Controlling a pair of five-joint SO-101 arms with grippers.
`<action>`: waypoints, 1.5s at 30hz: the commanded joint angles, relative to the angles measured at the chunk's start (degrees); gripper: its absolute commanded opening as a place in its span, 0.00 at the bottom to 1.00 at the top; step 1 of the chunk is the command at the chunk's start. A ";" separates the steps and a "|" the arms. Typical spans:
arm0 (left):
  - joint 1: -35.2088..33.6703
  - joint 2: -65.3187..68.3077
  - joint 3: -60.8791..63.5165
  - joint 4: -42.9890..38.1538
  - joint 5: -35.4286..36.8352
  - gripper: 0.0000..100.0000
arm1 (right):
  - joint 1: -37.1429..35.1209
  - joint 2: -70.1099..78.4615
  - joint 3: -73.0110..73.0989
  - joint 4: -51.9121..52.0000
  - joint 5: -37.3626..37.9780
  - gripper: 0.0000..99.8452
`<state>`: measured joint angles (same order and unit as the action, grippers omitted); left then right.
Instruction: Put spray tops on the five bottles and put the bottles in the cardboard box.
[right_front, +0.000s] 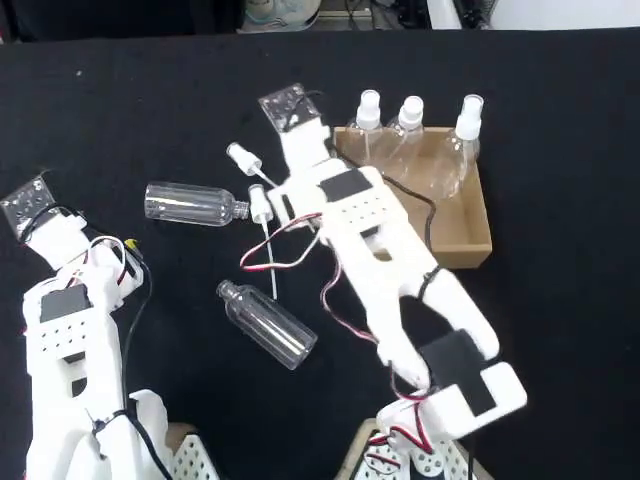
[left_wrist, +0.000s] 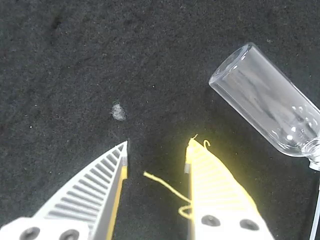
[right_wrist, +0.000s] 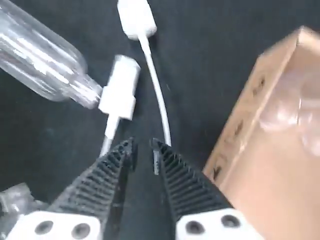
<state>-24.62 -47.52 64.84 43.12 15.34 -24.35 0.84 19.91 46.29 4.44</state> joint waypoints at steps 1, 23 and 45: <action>-0.40 -1.14 -2.24 -0.62 0.44 0.19 | -2.20 -1.98 0.04 -4.57 -0.09 0.13; -0.40 -1.14 -2.24 -0.53 0.44 0.19 | 2.46 15.78 -0.22 -16.53 7.38 0.13; -0.22 -1.14 -2.24 -0.70 0.44 0.19 | 3.43 -9.27 14.73 -16.18 7.03 0.01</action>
<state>-24.62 -47.52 64.84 43.12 15.34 -21.36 -1.89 33.80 31.16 11.12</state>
